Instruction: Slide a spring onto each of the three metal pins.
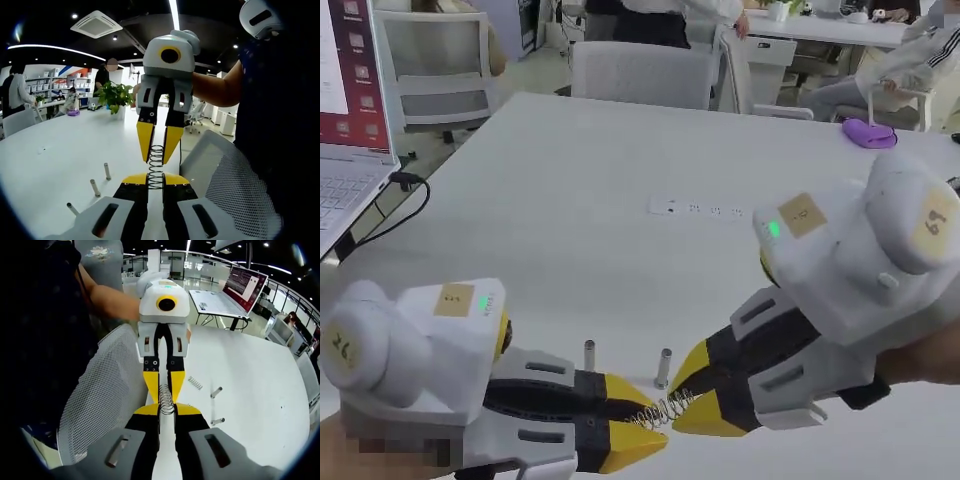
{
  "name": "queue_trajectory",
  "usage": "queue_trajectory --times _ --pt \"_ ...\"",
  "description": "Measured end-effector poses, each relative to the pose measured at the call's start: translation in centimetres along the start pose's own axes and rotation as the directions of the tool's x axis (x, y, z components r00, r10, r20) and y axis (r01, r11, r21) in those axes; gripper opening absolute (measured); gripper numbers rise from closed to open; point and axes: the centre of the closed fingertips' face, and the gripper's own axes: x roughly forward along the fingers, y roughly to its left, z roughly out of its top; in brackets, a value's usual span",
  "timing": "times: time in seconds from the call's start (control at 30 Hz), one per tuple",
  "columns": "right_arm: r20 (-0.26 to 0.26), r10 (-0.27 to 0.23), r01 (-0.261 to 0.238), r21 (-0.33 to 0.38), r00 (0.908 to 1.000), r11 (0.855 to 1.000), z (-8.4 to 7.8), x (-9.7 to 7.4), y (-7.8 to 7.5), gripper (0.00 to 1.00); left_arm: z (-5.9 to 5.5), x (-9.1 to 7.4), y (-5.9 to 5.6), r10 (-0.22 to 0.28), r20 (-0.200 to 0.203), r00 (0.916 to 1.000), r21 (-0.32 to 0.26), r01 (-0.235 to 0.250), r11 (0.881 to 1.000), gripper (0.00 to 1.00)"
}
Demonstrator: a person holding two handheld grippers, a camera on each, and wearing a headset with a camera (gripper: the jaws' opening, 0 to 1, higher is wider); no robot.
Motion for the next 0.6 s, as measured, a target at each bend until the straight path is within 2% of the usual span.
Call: queue_trajectory --times 0.33,0.6 --pt "-0.003 0.024 -0.024 -0.01 0.9997 1.0 1.3 -0.2 0.3 0.08 -0.1 0.5 -0.2 -0.006 -0.002 1.0 0.007 0.006 1.0 0.03" --pt "-0.096 0.022 -0.025 -0.033 0.9952 0.999 1.3 0.0 0.2 0.08 -0.1 0.9 0.0 0.001 -0.001 1.0 0.011 -0.001 1.0 0.02"
